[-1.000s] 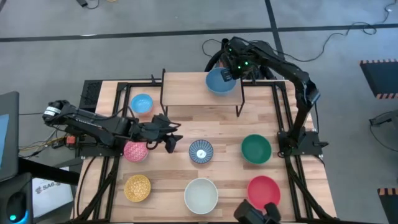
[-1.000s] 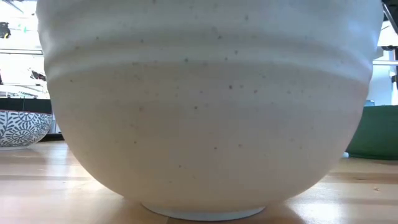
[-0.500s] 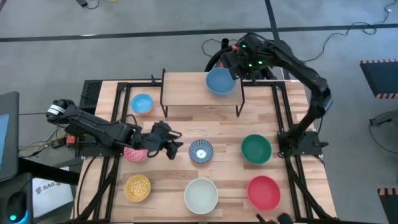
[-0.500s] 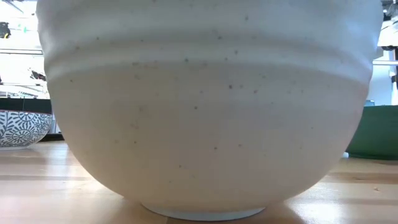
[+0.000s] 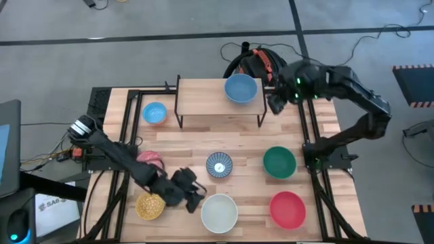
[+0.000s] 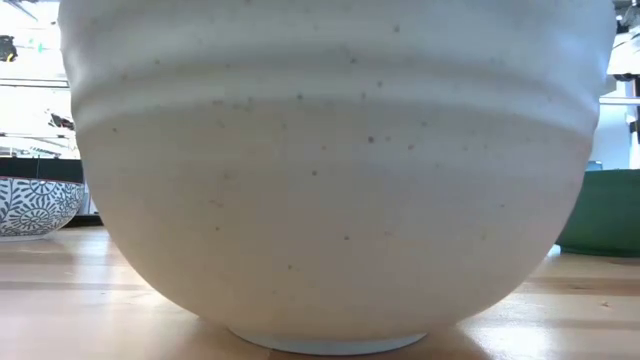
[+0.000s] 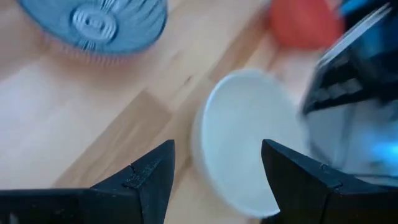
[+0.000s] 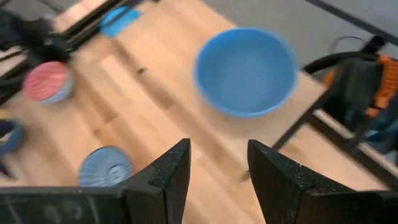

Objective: Place and stack bowls onto a shelf
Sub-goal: Stack the white bowl on top of the blue bowl on the shelf

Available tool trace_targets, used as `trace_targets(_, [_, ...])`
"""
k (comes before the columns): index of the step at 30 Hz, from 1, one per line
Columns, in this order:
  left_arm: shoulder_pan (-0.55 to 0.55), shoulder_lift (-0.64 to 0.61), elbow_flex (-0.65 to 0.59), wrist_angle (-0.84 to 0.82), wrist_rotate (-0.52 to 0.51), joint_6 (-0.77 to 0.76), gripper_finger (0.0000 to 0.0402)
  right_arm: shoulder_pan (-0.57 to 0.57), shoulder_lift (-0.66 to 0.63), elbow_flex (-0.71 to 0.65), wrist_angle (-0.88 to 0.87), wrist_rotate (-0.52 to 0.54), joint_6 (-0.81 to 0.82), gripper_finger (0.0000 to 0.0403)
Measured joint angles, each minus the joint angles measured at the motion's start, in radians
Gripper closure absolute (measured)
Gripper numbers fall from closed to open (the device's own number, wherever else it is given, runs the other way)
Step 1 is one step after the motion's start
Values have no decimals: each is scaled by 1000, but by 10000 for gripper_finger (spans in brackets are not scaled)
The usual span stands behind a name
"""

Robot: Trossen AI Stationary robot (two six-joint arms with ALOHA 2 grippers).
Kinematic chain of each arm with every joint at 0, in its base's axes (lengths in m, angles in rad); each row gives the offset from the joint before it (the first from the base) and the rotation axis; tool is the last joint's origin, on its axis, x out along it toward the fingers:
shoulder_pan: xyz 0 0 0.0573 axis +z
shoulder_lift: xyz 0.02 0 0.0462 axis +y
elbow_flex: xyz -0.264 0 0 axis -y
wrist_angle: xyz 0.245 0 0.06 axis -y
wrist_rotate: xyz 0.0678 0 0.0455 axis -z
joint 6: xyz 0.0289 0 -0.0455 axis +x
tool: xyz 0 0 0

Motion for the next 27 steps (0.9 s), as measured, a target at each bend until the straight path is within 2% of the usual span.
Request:
trace_targets(3, [-7, 73, 85, -128, 4, -13, 178, 137, -31, -51, -2, 36, 116, 216])
trace_targets(5, [-2, 120, 128, -148, 25, 10, 178, 243, -45, -84, -7, 75, 210, 216])
trace_targets(9, [15, 181, 163, -173, 79, 38, 178, 437, -49, -131, -40, 163, 437, 216])
trace_targets(13, [29, 193, 162, -181, 130, 28, 178, 587, -33, -160, -87, 194, 651, 216])
trace_targets(21, [29, 200, 162, -164, 95, 57, 178, 806, 38, -203, -148, 131, 843, 216])
trace_targets(27, [49, 224, 162, -161, 90, 71, 179, 923, 120, -203, -104, 125, 880, 216])
